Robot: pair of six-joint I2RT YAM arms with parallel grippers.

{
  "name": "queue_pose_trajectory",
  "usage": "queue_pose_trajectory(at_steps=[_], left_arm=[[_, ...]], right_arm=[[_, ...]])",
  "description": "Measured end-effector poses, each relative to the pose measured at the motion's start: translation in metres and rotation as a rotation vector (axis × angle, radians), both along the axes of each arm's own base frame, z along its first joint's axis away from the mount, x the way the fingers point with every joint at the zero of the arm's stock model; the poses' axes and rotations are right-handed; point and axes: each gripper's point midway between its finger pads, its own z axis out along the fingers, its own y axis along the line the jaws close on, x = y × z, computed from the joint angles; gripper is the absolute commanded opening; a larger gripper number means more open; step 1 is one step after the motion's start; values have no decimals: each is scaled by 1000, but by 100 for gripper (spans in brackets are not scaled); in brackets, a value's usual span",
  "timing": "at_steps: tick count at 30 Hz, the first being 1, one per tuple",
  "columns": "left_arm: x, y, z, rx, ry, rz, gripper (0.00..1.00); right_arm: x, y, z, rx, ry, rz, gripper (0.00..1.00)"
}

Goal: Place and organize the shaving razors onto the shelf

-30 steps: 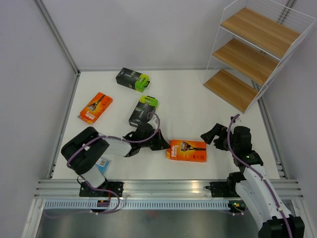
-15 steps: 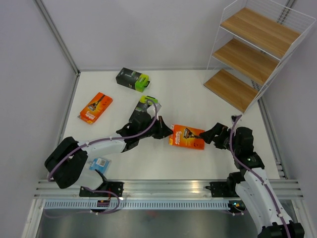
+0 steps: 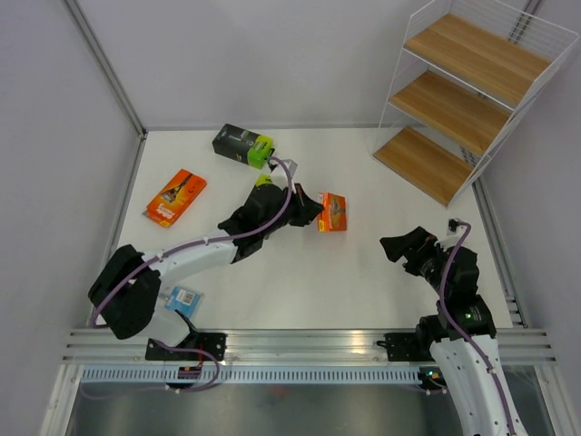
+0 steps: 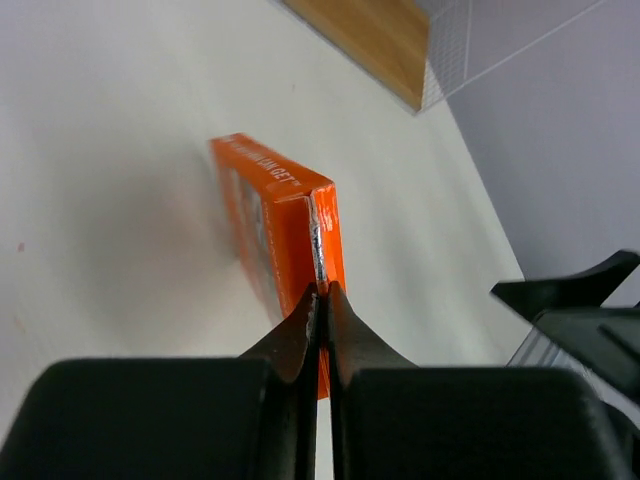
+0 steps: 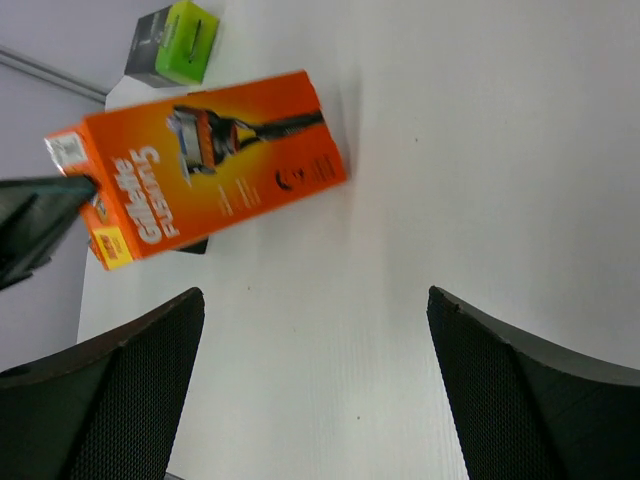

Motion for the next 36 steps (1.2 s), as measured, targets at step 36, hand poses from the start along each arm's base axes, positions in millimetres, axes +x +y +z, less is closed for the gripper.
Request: queue_pose_trajectory(at_steps=[36], left_arm=[[174, -197, 67, -141, -571, -198, 2]], right_arm=[[-51, -5, -22, -25, 79, 10, 98]])
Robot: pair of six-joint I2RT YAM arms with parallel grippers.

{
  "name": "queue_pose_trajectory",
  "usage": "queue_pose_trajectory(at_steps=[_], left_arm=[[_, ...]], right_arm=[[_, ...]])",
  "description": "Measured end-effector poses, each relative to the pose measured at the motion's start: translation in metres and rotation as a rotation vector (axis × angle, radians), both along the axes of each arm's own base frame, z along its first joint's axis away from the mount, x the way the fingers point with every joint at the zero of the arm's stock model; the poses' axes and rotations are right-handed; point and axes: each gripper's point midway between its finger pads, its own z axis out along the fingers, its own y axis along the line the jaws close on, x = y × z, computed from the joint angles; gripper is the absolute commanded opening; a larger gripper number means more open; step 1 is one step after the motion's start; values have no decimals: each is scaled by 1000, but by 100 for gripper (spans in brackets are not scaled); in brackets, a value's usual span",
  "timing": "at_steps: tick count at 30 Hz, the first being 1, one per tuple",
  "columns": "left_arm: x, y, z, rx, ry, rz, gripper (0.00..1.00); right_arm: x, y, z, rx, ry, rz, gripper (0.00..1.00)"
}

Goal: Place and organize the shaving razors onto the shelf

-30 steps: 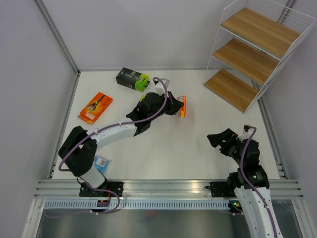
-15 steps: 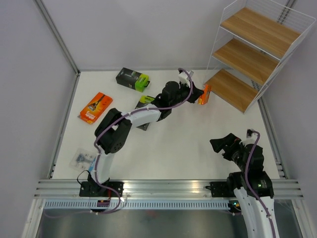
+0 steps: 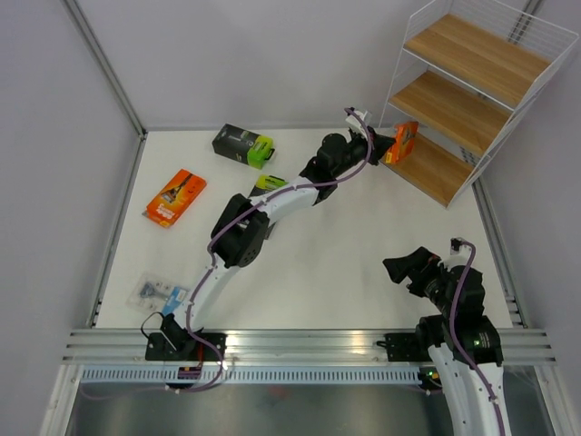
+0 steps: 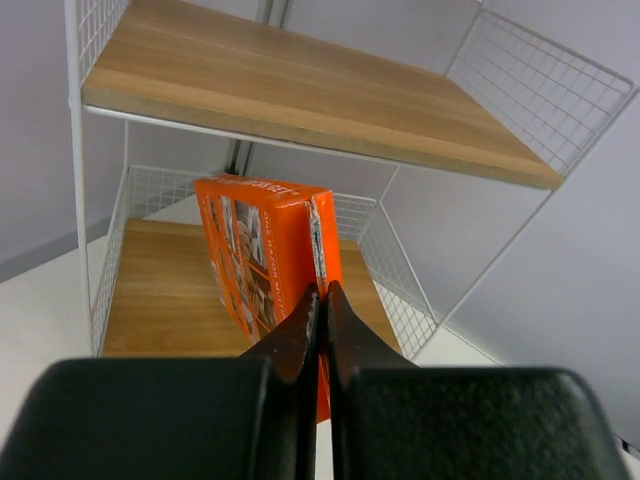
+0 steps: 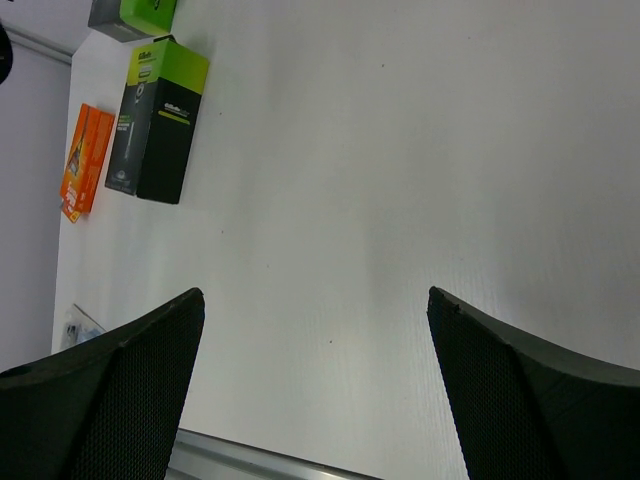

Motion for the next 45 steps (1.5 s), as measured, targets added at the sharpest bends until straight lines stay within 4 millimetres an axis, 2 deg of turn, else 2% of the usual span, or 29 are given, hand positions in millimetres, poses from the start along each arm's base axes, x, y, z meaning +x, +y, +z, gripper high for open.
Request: queue_pose_trajectory(at_steps=[3, 10, 13, 15, 17, 22, 26, 30, 34, 37, 40, 45], left_arm=[[10, -7, -12, -26, 7, 9, 2], [38, -9, -85, -116, 232, 116, 2], [47, -6, -104, -179, 332, 157, 2], [53, -2, -116, -224, 403, 189, 2], [57, 2, -127, -270, 470, 220, 2], [62, 5, -142, -382, 603, 273, 2], [61, 4, -147, -482, 684, 315, 2], [60, 1, -157, -563, 752, 381, 2], [58, -3, -168, -627, 814, 454, 2], [58, -7, -170, -681, 842, 475, 2], [61, -10, -171, -733, 861, 484, 2], [66, -12, -180, -753, 875, 499, 3]], right_arm=[[0, 0, -1, -1, 8, 0, 98], [4, 0, -1, 3, 1, -4, 98], [6, -1, 1, 2, -6, -9, 98], [6, -2, 5, -5, -13, -12, 98], [7, -5, 18, -18, -32, -23, 98], [16, -20, 71, -70, -102, -99, 98], [34, -41, 113, -133, -135, -212, 98], [49, -54, 140, -203, -164, -272, 98], [66, -57, 150, -261, -146, -274, 98], [78, -56, 145, -284, -112, -259, 98], [82, -54, 140, -292, -91, -247, 98], [84, -53, 144, -289, -110, -244, 98]])
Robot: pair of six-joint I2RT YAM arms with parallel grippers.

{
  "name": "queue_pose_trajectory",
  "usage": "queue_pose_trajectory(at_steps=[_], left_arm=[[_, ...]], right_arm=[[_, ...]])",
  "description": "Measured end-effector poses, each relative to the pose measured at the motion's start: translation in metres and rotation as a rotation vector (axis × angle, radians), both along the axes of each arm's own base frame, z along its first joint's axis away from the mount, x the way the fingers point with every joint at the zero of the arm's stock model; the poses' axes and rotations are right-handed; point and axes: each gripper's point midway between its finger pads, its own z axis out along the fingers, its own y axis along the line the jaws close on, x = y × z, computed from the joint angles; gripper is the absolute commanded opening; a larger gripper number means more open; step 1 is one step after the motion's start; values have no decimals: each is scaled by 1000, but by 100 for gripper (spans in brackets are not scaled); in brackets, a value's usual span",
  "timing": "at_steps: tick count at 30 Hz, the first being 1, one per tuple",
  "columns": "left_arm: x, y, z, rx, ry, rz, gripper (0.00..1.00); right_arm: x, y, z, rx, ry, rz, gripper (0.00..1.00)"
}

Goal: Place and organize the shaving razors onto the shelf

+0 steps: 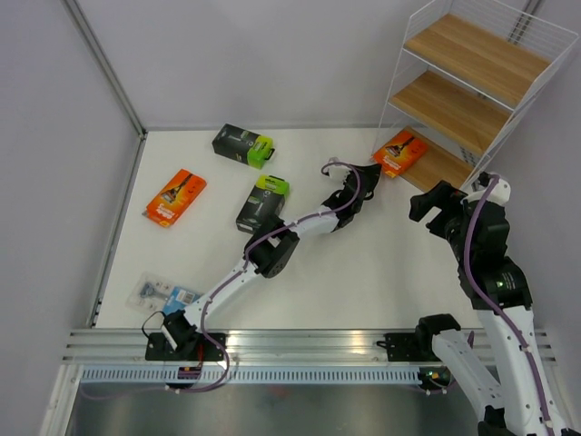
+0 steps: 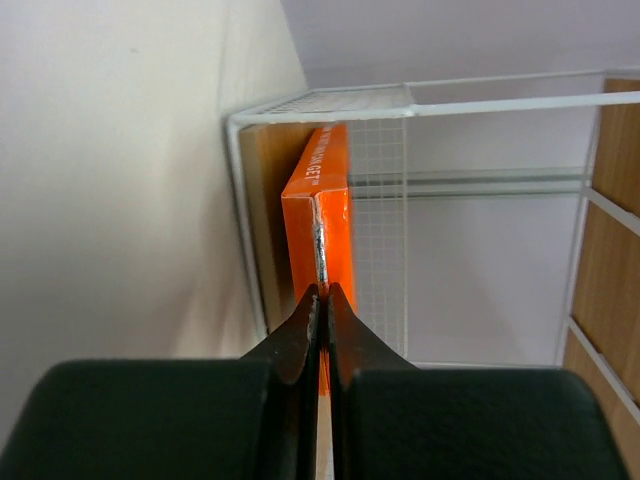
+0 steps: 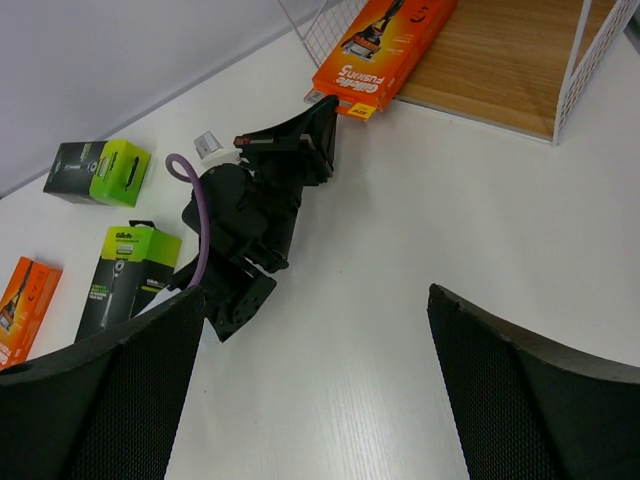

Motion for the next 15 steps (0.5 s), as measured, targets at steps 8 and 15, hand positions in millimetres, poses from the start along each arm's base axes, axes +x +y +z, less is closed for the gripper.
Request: queue_pose_trajectory(at_steps=[8, 15], left_arm=[[3, 3, -10, -13, 36, 27, 18], [0, 0, -13, -22, 29, -12, 76]], right_arm=[[8, 1, -2, -1, 4, 2, 98], [12, 4, -11, 1, 19, 10, 98]])
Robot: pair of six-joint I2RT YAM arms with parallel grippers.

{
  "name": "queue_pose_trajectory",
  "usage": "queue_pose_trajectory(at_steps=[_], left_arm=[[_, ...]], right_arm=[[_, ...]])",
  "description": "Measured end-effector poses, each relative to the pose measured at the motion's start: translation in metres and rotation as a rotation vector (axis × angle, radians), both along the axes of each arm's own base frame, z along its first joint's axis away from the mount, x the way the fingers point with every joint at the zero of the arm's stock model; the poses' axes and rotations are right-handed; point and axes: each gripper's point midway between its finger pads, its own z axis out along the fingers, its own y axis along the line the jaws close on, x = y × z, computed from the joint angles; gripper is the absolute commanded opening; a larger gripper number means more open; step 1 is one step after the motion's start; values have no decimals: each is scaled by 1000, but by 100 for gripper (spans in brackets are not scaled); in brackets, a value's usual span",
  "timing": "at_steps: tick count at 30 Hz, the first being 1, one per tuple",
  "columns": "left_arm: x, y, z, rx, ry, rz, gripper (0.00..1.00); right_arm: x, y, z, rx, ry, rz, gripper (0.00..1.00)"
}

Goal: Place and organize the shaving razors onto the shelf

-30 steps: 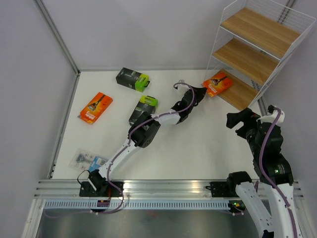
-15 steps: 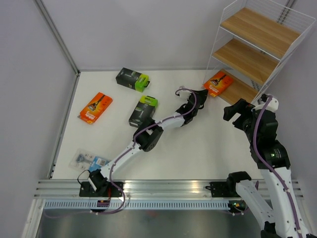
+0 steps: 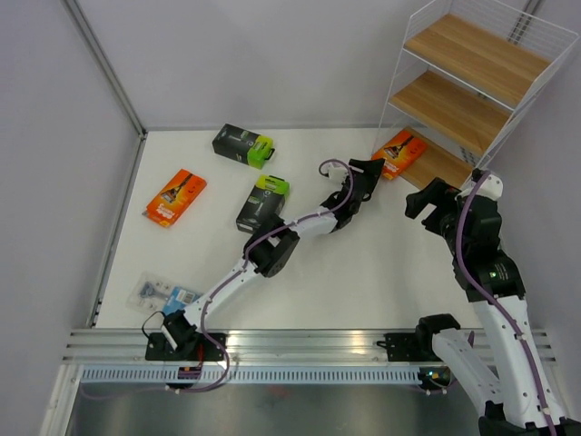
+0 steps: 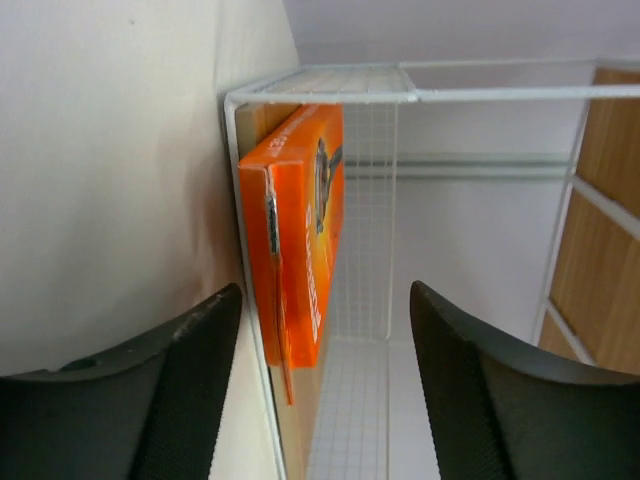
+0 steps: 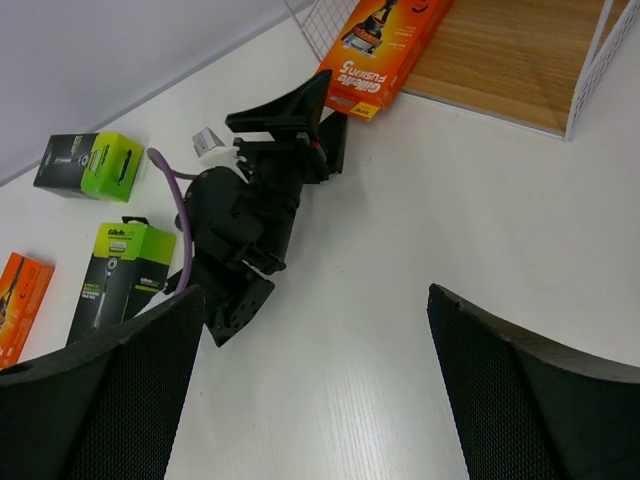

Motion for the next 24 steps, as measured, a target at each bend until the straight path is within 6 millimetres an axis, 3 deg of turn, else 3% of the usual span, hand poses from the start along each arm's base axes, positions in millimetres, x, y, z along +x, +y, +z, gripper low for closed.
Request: queue_pose_trajectory(at_steps=[1, 5, 9, 11, 16, 20, 24], left_arm=[[-2, 0, 8, -29, -15, -23, 77], [-23, 18, 7, 47, 35, -110, 79], [-53, 62, 6, 135, 106, -140, 80], [-66, 87, 17, 152, 127, -153, 80], [-96, 154, 73, 166, 93, -269, 79], [-89, 214, 120, 274, 42, -361, 78], [-87, 287, 142, 434, 48, -345, 80]], right_arm=[[0, 0, -1, 0, 3, 0, 98], [0, 0, -8, 6, 34, -6, 98], [-2, 2, -13, 19, 60, -2, 98], [-4, 5, -15, 31, 71, 9, 98], [-8, 15, -19, 60, 78, 59, 98], [-15, 25, -32, 81, 106, 113, 98], [-21, 33, -46, 102, 137, 155, 98]])
